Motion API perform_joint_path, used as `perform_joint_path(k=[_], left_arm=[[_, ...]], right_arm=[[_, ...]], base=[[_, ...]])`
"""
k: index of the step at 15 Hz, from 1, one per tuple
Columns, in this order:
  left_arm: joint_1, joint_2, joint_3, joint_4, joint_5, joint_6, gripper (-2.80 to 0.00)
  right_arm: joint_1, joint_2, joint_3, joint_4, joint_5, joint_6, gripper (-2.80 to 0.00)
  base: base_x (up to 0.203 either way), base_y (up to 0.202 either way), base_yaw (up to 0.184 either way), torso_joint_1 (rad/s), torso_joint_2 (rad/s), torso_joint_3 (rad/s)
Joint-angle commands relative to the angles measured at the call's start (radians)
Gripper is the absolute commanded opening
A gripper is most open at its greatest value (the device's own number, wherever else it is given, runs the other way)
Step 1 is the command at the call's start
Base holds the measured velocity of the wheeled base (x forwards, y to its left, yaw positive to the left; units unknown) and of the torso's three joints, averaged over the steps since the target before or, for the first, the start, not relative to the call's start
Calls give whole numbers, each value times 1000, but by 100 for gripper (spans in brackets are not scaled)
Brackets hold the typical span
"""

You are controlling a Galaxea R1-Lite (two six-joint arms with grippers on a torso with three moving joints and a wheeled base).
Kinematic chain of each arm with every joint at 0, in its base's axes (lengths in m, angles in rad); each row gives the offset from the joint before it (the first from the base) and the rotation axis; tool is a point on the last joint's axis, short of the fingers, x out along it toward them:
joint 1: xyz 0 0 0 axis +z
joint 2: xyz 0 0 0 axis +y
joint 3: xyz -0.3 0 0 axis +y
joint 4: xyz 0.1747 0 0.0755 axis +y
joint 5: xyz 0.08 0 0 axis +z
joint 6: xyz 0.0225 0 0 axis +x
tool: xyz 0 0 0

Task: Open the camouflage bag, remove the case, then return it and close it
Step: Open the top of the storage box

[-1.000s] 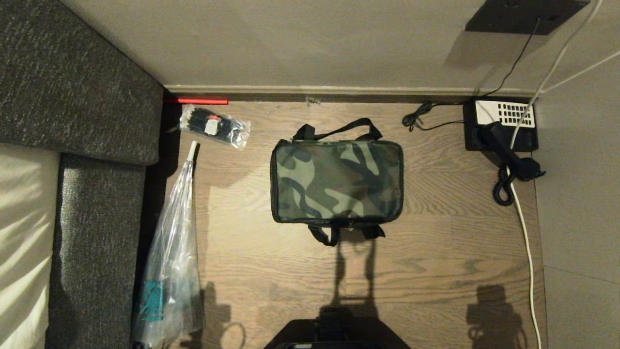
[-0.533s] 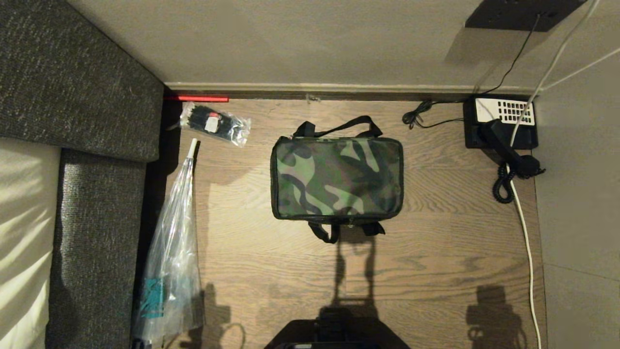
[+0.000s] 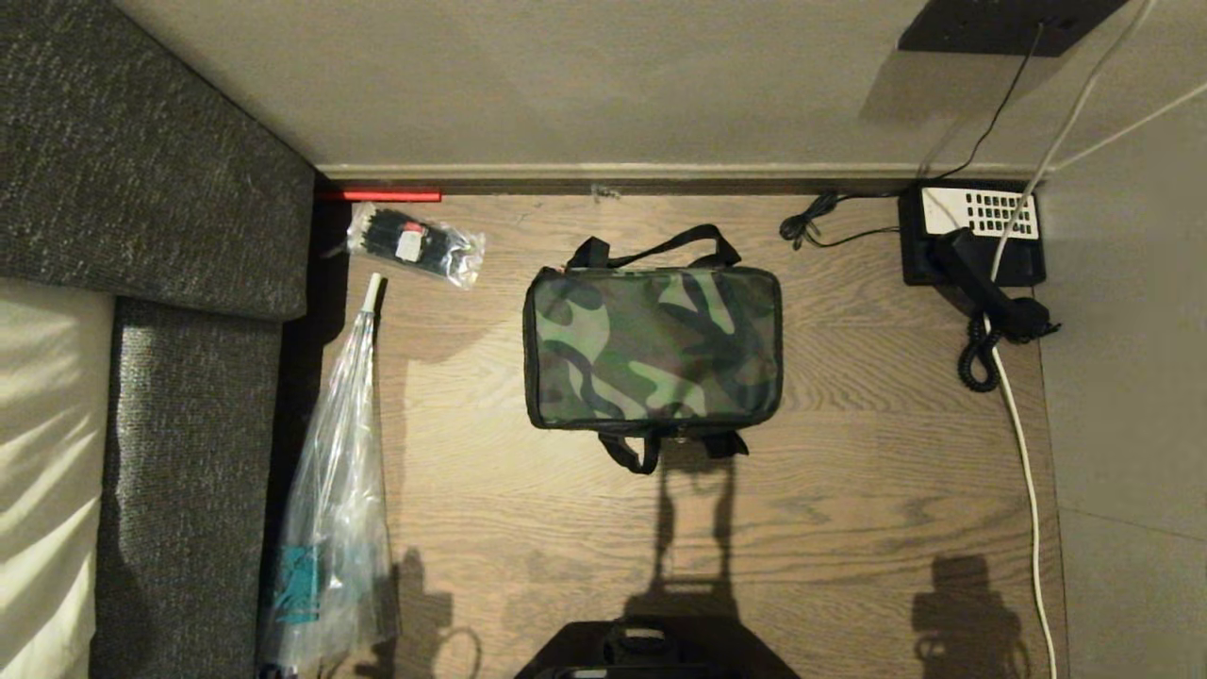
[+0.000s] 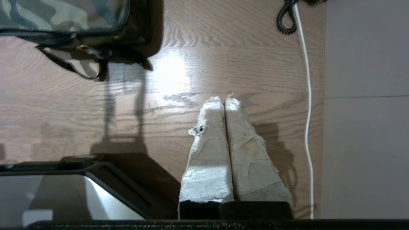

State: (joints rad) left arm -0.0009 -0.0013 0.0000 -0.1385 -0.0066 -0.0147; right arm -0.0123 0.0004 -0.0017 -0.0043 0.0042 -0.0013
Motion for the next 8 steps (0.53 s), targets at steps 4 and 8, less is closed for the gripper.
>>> perform_joint_path(k=[4, 8], left_arm=[[-1, 1, 40, -1, 0, -1, -280], [-1, 1, 40, -3, 0, 7, -280]], right_arm=[[-3, -5, 0, 0, 0, 0, -280], [-1, -5, 0, 0, 0, 0, -280]], base=[[1, 163, 2, 3, 2, 4], [0, 104, 1, 2, 2, 2]])
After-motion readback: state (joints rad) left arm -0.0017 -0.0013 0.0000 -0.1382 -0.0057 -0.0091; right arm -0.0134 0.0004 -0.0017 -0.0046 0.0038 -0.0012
